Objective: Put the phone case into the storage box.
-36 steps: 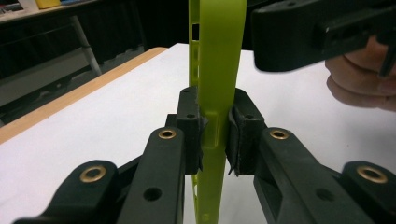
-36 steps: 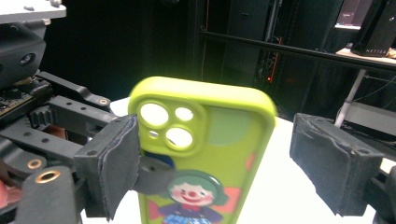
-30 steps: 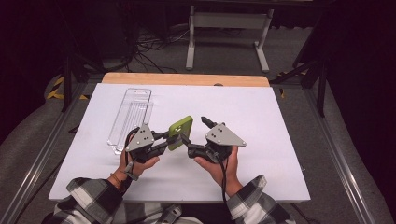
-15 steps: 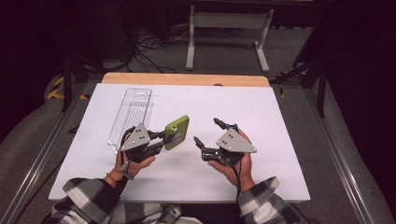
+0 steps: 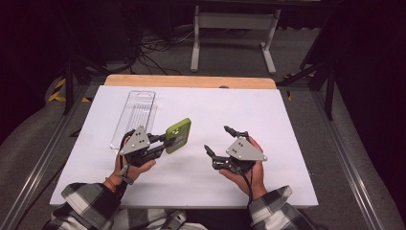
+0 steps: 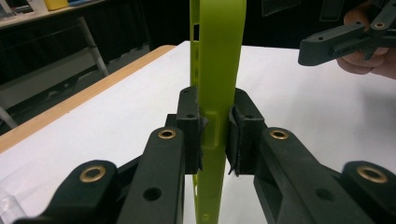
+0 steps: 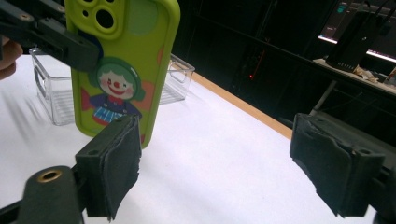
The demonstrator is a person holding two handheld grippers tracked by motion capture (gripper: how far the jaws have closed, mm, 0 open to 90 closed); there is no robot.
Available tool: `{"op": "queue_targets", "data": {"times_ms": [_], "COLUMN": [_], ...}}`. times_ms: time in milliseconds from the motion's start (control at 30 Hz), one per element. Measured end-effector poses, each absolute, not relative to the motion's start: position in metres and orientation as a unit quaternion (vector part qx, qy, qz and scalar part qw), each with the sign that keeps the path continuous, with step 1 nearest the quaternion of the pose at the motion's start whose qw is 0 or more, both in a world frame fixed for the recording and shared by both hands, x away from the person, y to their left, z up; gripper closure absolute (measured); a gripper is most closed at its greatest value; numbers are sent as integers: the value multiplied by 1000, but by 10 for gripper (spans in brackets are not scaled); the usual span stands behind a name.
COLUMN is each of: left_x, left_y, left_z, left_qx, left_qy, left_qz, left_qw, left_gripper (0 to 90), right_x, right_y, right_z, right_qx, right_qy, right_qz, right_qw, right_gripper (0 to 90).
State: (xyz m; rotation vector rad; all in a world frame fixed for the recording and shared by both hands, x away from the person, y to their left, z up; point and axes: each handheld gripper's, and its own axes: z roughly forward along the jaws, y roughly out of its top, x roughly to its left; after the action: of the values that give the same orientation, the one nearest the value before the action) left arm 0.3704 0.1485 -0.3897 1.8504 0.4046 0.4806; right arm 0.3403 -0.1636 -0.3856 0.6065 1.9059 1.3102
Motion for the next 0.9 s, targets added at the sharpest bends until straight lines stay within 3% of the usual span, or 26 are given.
{"op": "queue_targets", "data": {"times_ms": [900], "left_x": [372], "left_y": [167], "left_z": [-382], "left_qx": [778], "left_qy": [174], "left_qz": [213], "left_qw": [565], "left_gripper": [775], "right_x": [331], "right_y": [-175], "right_z": [-403], "right_qx": [224], "right_qy": [763], "right_qz": [484], "right_qw": [365], "right_gripper": [165]}}
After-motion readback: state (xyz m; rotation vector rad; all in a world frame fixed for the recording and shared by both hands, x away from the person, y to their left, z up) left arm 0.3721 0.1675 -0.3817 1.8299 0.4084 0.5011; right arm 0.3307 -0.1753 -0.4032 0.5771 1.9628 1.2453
